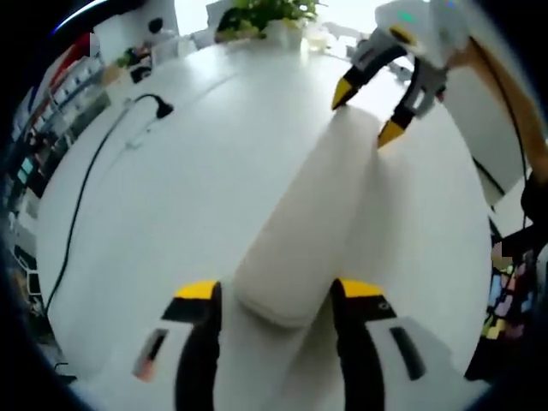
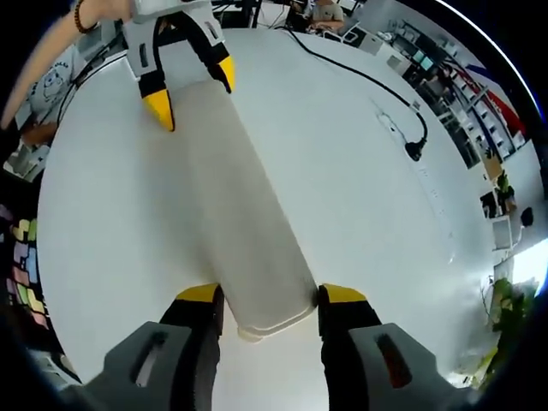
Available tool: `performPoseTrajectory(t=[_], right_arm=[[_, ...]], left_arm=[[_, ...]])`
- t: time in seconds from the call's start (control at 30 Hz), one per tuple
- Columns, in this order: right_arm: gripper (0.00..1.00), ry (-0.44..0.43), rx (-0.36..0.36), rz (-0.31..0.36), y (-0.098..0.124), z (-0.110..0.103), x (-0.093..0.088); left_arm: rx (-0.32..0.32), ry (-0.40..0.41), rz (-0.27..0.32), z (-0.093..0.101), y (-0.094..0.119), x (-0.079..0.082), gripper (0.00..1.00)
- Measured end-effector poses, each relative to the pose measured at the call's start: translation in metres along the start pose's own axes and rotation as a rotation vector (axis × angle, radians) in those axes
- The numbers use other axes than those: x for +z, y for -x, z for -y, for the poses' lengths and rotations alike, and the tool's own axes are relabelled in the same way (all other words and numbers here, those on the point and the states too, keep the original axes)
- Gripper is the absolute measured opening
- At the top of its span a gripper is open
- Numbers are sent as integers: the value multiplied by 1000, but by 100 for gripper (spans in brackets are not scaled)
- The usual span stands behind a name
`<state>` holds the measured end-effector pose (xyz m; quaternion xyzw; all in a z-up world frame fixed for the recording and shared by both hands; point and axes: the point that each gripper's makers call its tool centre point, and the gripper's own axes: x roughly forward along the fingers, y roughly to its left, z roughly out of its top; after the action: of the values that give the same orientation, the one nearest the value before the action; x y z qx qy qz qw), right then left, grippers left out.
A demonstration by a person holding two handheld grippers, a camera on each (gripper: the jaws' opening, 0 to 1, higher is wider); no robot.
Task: Arrange the utensils inside the cutlery case until each visible utensil rests in its matching compartment.
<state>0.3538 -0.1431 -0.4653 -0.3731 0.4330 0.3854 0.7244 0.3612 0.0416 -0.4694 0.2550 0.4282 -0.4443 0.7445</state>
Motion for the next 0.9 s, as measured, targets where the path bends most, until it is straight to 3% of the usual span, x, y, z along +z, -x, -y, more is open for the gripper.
performPoseTrajectory(t=[0.23, 0.37, 0.5, 0.6, 0.67, 0.73, 0.8, 0.9], right_arm=[[46, -34, -16, 18, 2, -1, -3], [48, -65, 18, 31, 4, -1, -13], [48, -125, 38, 160, 16, 1, -12], [50, -114, 14, 162, 25, 1, -26], [51, -139, -10, 208, 33, 3, -29], [50, -144, -22, 269, 37, 0, -30], [52, -124, -25, 267, 34, -8, -42], [55, -142, -42, 330, 30, -13, -46]], left_arm=[[19, 26, -13, 2, 1, -3, 57], [33, -41, -22, 7, 5, -7, 59], [31, -69, -9, 11, 7, -10, 64], [31, -83, -12, 11, 8, -12, 65], [46, -85, -10, 7, 10, -13, 66], [59, -69, -3, 6, 13, -16, 65], [57, -37, -7, 7, 15, -23, 62], [81, 2, 48, 4, 18, -24, 63]])
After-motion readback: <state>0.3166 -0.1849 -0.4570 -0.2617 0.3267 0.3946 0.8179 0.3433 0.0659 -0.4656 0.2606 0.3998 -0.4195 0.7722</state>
